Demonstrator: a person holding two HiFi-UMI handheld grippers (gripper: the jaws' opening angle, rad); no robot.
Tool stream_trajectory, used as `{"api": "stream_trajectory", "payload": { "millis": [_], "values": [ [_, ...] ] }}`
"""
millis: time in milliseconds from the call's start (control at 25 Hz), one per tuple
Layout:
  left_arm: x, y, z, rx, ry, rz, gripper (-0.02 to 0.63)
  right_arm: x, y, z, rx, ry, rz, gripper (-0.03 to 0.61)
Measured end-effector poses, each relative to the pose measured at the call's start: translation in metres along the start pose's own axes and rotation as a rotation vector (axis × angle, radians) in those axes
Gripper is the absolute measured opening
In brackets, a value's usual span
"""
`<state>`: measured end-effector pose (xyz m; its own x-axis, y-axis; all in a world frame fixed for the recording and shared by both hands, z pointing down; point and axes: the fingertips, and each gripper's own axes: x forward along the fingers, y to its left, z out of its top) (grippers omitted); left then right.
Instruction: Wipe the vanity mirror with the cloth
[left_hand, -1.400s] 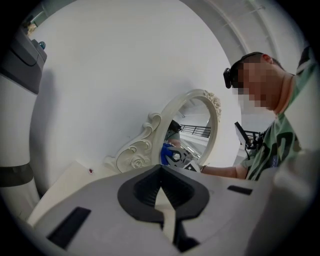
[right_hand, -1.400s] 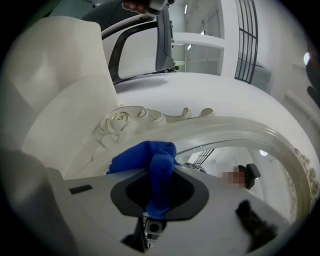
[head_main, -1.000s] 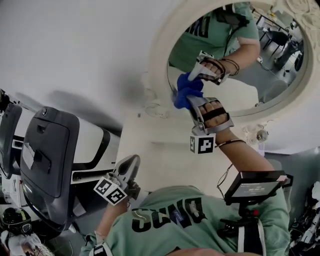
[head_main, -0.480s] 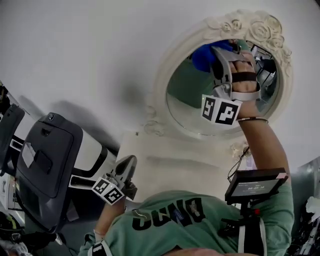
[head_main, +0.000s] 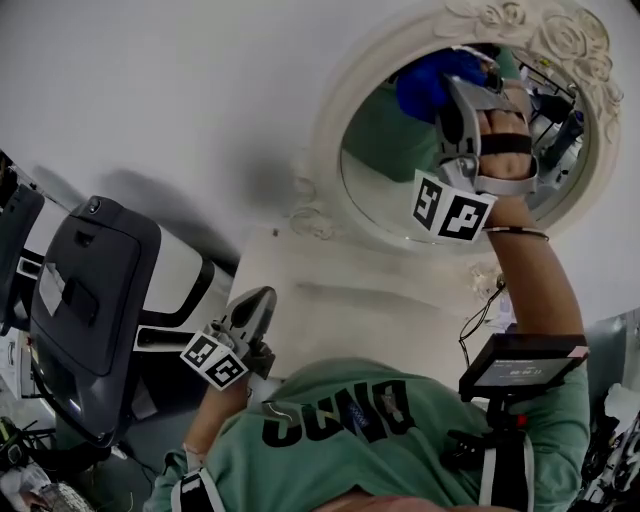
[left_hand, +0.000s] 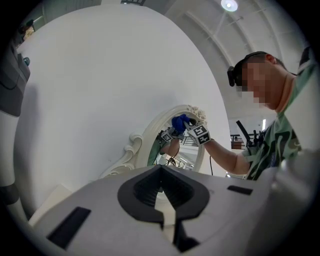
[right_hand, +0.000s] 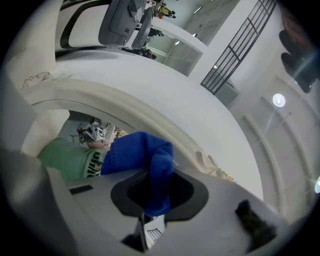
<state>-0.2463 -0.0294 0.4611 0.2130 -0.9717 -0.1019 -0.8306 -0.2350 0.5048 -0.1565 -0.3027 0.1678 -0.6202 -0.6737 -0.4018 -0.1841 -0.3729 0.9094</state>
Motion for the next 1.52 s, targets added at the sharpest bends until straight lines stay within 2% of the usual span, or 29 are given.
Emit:
{"api": "stream_trajectory", "payload": {
  "millis": [200,360,640,760,920,1120,1160,1240,1440,1520],
  "values": [
    [0.007,0.003,-0.018,-0.022,0.053,0.015,0.009,-0.028,0.074,0.014,-0.001,-0.055,0.091,0.051],
    [0.01,-0.006,-0.034,-0.049,0.11,0.027,0.009,-0.069,0.149,0.021,0.01,-0.096,0.232,0.051],
    [0.005,0.008,-0.066,-0.084,0.195,0.06,0.009,-0.143,0.315,0.045,-0.015,-0.142,0.5,0.051],
    [0.001,0.012,-0.075,-0.086,0.221,0.072,0.009,-0.163,0.356,0.048,-0.018,-0.143,0.541,0.051],
    [-0.002,0.012,-0.083,-0.087,0.242,0.076,0.009,-0.159,0.353,0.045,0.026,-0.117,0.537,0.051],
    [-0.003,-0.004,-0.076,-0.082,0.226,0.053,0.009,-0.169,0.344,0.053,0.036,-0.133,0.64,0.055],
    [-0.002,-0.007,-0.071,-0.077,0.214,0.042,0.009,-0.163,0.326,0.054,0.04,-0.138,0.615,0.057],
    [0.003,-0.009,-0.059,-0.063,0.181,0.018,0.009,-0.14,0.27,0.05,0.059,-0.14,0.512,0.057],
    [0.025,-0.034,-0.025,-0.013,0.089,-0.048,0.009,-0.072,0.078,0.011,0.092,-0.11,0.193,0.057],
    [0.028,-0.041,-0.014,0.002,0.058,-0.062,0.009,-0.053,0.018,-0.004,0.078,-0.087,0.094,0.057]
  ]
}}
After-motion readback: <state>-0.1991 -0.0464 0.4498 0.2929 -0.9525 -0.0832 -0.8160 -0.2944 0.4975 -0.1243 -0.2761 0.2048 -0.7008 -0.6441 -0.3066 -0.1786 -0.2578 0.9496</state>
